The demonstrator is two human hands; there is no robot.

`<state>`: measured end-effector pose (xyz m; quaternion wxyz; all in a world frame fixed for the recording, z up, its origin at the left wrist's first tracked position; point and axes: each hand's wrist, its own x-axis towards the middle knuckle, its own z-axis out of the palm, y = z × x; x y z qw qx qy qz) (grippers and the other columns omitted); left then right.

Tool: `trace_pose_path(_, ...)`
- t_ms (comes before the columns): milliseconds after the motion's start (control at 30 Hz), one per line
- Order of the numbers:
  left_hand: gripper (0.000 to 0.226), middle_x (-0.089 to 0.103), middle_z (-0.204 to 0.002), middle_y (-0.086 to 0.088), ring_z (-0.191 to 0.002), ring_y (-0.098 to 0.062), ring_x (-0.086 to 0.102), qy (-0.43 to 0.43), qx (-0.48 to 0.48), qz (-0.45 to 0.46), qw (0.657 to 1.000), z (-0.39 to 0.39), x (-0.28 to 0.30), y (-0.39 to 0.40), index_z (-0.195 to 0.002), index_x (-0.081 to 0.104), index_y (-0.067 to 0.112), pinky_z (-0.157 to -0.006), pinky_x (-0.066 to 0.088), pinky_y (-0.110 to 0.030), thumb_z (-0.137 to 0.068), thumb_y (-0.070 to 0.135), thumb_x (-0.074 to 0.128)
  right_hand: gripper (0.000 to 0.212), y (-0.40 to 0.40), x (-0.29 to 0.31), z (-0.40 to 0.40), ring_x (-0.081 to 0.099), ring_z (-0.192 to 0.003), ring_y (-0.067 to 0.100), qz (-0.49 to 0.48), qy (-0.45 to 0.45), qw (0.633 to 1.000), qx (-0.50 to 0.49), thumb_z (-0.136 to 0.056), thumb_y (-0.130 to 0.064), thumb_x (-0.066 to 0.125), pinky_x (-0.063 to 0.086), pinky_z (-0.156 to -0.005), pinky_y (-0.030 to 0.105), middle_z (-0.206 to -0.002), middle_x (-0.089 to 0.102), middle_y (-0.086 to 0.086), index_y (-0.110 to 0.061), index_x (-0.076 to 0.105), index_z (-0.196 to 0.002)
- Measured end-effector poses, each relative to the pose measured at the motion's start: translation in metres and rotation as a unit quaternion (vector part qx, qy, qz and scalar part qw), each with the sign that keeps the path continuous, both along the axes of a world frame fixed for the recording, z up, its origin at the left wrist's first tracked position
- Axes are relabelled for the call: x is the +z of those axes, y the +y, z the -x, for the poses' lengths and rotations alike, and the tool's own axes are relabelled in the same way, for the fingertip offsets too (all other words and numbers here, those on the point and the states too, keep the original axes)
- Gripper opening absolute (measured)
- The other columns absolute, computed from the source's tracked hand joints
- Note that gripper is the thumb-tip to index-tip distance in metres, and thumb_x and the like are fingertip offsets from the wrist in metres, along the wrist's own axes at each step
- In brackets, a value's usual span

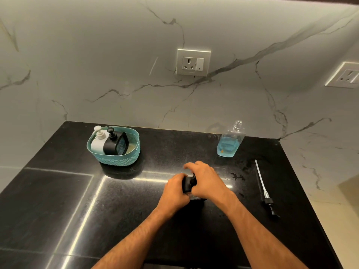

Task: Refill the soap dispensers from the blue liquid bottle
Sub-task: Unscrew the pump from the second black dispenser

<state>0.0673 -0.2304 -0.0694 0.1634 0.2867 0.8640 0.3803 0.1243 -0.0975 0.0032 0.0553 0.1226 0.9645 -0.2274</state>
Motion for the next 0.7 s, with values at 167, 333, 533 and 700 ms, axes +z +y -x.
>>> trace_pose_path(167, 0.024, 0.064, -0.093, 0.003, -0.083, -0.012, 0.061, 0.006, -0.001, -0.001, 1.0, 0.0, 0.0, 0.001, -0.093, 0.06, 0.018, -0.066, 0.05, -0.029, -0.074, 0.007, 0.069, 0.049, -0.007, 0.0, 0.001, 0.063, -0.091, 0.029, -0.099, 0.036, 0.992, -0.067, -0.075, -0.045, 0.073, 0.048, -0.067, 0.036, -0.1, 0.06, 0.005, -0.019, 0.048, -0.107)
trace_pose_path(333, 0.024, 0.065, -0.092, 0.002, -0.081, -0.015, 0.062, 0.008, 0.0, 0.011, 1.0, 0.001, -0.001, 0.001, -0.096, 0.061, 0.017, -0.069, 0.056, -0.039, -0.076, 0.012, 0.073, 0.052, -0.01, 0.002, -0.001, 0.061, -0.093, 0.021, -0.045, 0.012, 0.998, -0.032, -0.067, -0.027, 0.073, 0.045, -0.068, 0.029, -0.1, 0.061, 0.0, -0.019, 0.058, -0.116)
trace_pose_path(533, 0.03, 0.067, -0.099, 0.001, -0.089, -0.016, 0.062, 0.019, -0.008, 0.004, 1.0, 0.002, -0.003, 0.001, -0.103, 0.064, 0.016, -0.076, 0.054, -0.037, -0.075, 0.01, 0.073, 0.013, -0.012, 0.01, 0.001, 0.065, -0.081, 0.025, -0.081, 0.004, 0.995, -0.06, -0.076, -0.019, 0.071, 0.057, -0.067, 0.038, -0.087, 0.067, 0.006, -0.013, 0.066, -0.086)
trace_pose_path(700, 0.037, 0.066, -0.103, 0.004, -0.092, -0.013, 0.062, 0.013, -0.022, 0.001, 1.0, 0.004, -0.005, -0.001, -0.108, 0.063, 0.019, -0.079, 0.055, -0.032, -0.075, 0.011, 0.078, 0.018, -0.008, 0.026, -0.001, 0.066, -0.082, 0.022, -0.063, 0.034, 0.996, -0.045, -0.073, -0.017, 0.071, 0.06, -0.073, 0.038, -0.088, 0.069, 0.003, -0.013, 0.072, -0.091)
